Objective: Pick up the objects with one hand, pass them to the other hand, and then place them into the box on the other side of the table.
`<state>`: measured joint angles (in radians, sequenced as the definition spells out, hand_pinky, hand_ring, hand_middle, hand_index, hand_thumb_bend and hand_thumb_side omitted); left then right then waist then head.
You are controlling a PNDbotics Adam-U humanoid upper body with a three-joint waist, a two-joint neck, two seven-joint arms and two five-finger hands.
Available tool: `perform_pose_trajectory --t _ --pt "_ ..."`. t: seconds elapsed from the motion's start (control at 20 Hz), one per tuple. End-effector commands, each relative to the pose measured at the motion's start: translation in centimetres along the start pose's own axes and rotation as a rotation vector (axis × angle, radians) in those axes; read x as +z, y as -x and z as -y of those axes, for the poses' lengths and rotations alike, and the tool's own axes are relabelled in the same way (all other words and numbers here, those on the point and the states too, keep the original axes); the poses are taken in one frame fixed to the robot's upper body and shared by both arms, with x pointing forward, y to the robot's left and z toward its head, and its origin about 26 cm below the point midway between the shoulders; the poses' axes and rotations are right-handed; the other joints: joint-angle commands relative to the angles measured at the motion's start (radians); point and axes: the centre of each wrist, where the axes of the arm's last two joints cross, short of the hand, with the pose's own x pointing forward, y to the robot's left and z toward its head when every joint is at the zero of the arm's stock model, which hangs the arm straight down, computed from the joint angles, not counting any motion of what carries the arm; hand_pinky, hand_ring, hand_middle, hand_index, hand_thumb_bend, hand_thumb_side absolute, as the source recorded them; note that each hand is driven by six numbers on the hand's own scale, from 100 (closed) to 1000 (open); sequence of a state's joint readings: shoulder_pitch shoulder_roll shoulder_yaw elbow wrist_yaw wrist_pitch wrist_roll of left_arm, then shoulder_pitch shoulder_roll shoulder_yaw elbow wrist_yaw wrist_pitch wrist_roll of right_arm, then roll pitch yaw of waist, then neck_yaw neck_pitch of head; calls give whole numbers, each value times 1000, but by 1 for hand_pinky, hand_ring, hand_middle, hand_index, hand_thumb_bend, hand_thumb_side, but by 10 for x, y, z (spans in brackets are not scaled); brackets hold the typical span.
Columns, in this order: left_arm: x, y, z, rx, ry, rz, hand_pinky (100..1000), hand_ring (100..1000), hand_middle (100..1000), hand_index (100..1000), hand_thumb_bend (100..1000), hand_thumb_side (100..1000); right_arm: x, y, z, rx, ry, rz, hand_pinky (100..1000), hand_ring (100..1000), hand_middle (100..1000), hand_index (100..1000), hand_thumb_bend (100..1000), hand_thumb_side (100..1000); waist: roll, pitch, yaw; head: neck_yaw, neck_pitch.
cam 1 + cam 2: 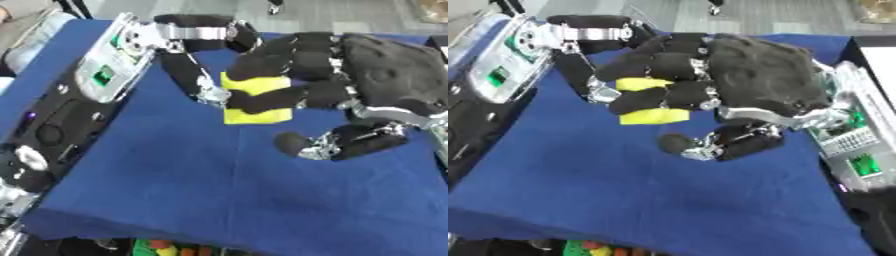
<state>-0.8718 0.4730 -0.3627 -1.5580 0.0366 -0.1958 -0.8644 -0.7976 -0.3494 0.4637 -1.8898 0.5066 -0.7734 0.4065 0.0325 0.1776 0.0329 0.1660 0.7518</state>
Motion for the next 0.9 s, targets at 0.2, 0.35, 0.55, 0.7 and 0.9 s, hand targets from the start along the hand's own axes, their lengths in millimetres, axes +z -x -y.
perform_pose_trajectory --t 0.2,0.35,0.55,0.7,0.9 --pt "-4 -18 -9 9 16 43 721 505 430 607 100 556 -2 2 4 80 -77 74 866 911 983 893 215 100 2 -22 2 -5 3" --pt "-5 -24 -8 26 29 56 722 506 432 608 100 564 -2 3 3 95 -78 74 854 902 987 889 223 100 3 -23 2 -6 3" --pt "-5 -28 -8 45 42 69 726 509 435 611 100 577 -1 3 1 111 -74 73 836 887 988 881 248 100 4 -23 2 -8 4" --pt "-5 -30 -7 56 45 78 726 509 435 611 100 579 -1 3 1 126 -71 70 828 880 988 877 258 100 4 -23 3 -9 6" --pt "-5 -33 -7 66 47 85 727 509 436 611 100 583 -1 3 1 150 -65 66 802 857 987 864 293 100 4 -24 3 -10 7"
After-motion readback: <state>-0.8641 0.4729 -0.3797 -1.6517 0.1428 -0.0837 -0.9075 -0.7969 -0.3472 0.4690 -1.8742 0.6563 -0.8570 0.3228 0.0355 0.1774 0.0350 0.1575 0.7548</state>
